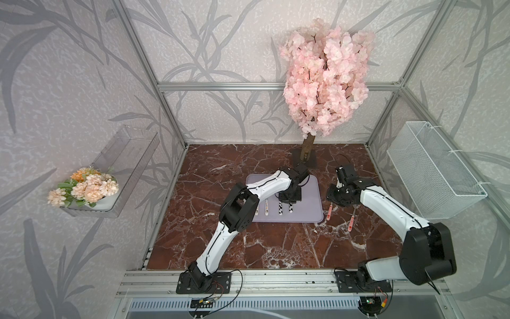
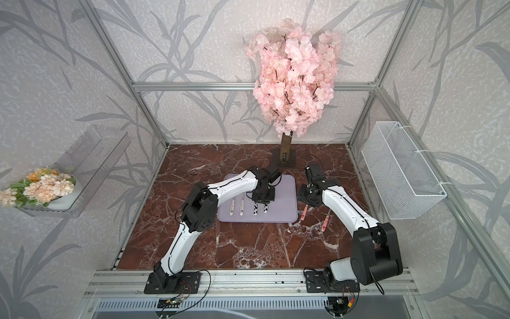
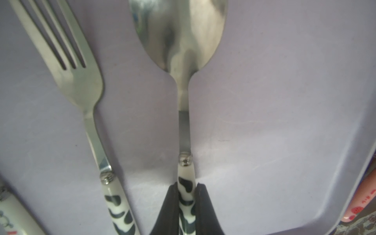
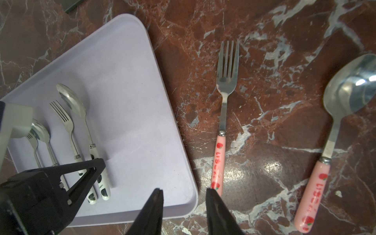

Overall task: Set the spoon and fork side by side
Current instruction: Place the spoon on the tray.

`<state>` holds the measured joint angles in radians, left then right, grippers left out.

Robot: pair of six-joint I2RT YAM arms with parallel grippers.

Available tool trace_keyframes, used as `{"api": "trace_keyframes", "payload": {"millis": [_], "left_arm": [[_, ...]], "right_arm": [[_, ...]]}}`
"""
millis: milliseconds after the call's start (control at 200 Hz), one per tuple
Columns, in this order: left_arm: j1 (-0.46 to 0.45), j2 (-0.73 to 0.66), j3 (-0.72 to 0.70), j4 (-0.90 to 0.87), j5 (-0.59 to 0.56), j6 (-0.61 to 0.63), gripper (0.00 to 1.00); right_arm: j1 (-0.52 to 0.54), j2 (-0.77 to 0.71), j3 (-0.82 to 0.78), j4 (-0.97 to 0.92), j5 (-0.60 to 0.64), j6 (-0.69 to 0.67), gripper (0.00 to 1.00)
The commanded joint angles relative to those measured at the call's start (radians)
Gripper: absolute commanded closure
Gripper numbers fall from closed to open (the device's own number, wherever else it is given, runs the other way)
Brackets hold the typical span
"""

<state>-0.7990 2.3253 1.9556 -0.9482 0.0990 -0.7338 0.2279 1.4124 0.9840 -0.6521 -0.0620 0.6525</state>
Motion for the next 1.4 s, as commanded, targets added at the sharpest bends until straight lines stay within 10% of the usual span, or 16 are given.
{"api": "trace_keyframes", "payload": {"millis": [0, 545, 1395], "left_arm": [[0.0, 0.021, 0.012, -0.045, -0.033, -0.02, 1.0], [0.0, 0.037, -0.015, -0.041, -0.002, -0.044, 1.0], [0.001, 0.008, -0.09, 0.022, 0.074, -0.061, 0.66]], "right_arm": [[-0.005, -0.016, -0.011, 0.004, -0.006, -0.011, 0.61], [-0.006, -0.018, -0.016, 0.014, -0.015, -0.011, 0.61], [-0.007, -0.03, -0.015, 0.012, -0.013, -0.013, 0.58]]}}
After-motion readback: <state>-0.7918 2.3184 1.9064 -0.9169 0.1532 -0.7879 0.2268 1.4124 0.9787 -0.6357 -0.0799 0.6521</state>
